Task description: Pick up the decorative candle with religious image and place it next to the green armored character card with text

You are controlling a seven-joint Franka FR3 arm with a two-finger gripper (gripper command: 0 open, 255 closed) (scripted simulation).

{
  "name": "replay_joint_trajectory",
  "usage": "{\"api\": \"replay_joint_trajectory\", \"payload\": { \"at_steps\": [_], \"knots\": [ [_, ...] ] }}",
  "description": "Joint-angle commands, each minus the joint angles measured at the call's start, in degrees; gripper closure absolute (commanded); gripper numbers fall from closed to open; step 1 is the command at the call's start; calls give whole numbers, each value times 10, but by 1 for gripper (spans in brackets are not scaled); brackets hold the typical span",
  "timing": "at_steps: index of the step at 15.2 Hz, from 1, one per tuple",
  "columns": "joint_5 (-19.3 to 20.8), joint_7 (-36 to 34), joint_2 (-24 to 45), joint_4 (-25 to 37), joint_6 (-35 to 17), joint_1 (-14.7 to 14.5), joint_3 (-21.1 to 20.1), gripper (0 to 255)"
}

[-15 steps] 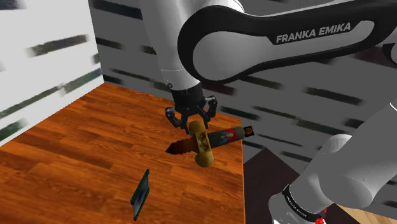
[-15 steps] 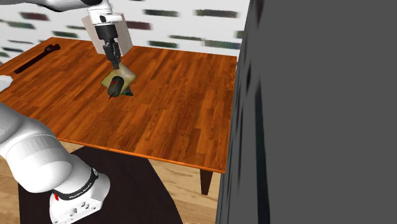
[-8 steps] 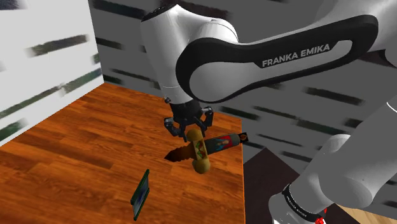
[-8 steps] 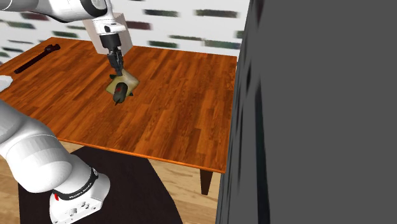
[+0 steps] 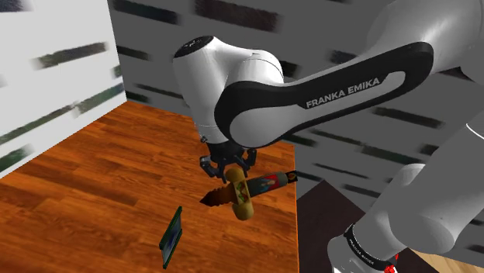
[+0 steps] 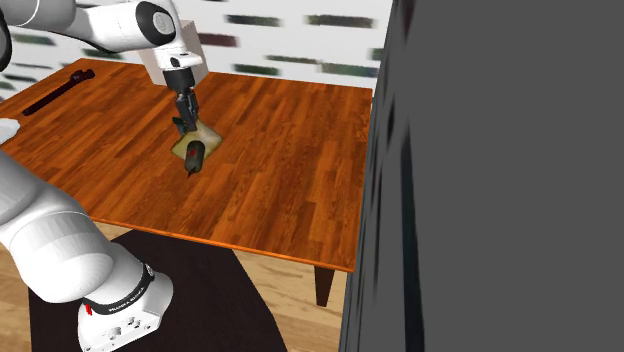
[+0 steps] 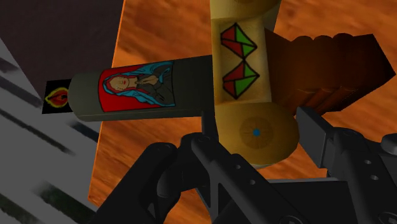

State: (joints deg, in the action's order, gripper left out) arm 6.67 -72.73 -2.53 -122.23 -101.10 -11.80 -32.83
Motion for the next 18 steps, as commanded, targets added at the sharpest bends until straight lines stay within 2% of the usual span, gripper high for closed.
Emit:
{"api": "replay_joint_trajectory", "payload": {
  "at_steps": [1, 18],
  "knots": [
    [5, -7, 9, -9, -16, -1, -1, 255],
    [57, -59, 93, -64, -135, -5, 0, 255]
  ]
}}
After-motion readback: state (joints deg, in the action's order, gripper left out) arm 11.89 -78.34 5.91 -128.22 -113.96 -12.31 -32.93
